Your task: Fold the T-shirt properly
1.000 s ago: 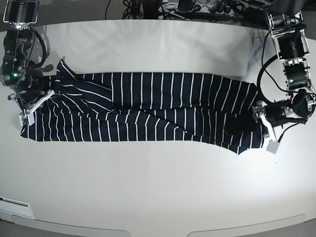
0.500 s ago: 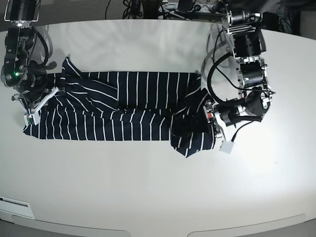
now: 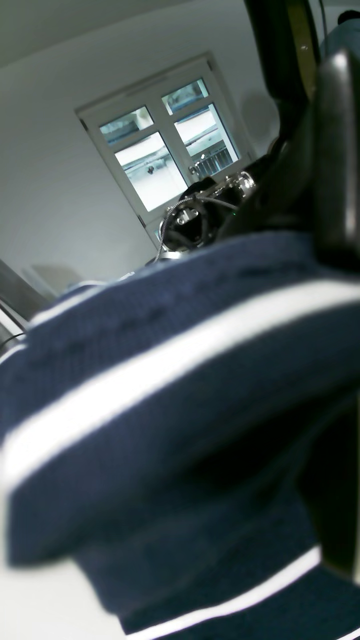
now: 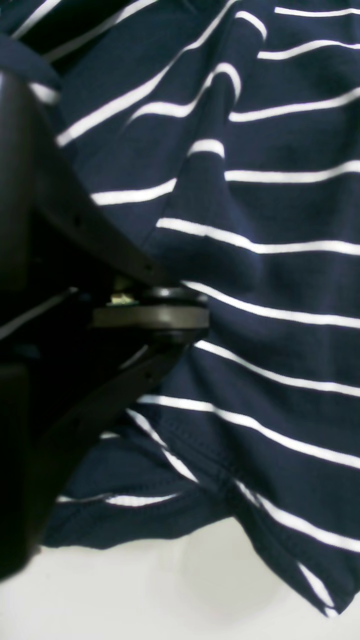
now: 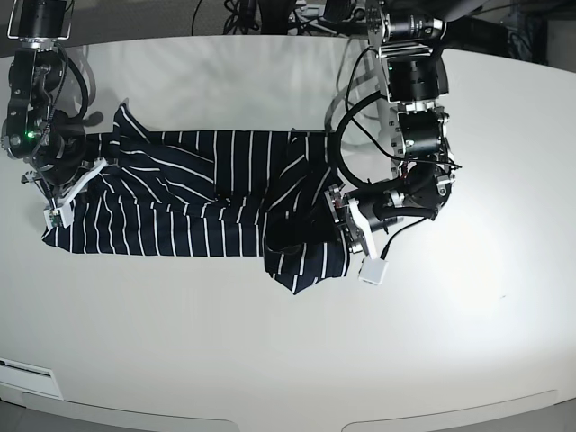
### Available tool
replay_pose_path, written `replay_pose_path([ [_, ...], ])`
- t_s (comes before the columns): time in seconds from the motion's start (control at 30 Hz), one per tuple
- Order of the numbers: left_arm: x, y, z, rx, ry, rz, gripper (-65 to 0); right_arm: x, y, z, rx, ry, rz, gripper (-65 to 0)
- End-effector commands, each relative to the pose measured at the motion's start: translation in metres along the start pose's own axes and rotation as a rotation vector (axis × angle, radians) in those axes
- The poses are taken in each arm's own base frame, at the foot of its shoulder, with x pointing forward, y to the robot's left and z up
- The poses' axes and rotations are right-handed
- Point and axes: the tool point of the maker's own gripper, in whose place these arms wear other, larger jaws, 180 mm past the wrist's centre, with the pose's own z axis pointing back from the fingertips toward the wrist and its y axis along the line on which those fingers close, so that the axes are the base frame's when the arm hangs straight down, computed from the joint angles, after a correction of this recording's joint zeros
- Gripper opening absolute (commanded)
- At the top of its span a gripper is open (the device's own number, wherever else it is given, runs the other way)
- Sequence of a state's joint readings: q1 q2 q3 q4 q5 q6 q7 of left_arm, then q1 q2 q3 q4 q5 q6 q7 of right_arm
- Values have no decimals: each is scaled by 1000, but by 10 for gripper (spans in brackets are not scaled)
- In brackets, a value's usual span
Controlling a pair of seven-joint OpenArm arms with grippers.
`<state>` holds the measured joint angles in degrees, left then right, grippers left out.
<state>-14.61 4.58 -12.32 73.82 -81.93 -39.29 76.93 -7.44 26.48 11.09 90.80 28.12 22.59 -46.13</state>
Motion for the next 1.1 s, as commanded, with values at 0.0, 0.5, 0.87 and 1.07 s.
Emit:
replay_pose_path([
  [0.0, 15, -10, -5, -31, -28, -47, -650, 10, -3, 5, 0, -22, 20, -650],
  [0.5, 10, -29, -31, -121, -44, 29, -234, 14, 15, 6, 99, -40, 9, -555],
  [0.87, 5, -23, -32, -82, -15, -29, -650, 14, 19, 6, 123, -37, 23, -555],
  [1.07, -17, 21, -29, 155, 100, -78, -650, 34, 24, 16, 122, -92, 65, -555],
])
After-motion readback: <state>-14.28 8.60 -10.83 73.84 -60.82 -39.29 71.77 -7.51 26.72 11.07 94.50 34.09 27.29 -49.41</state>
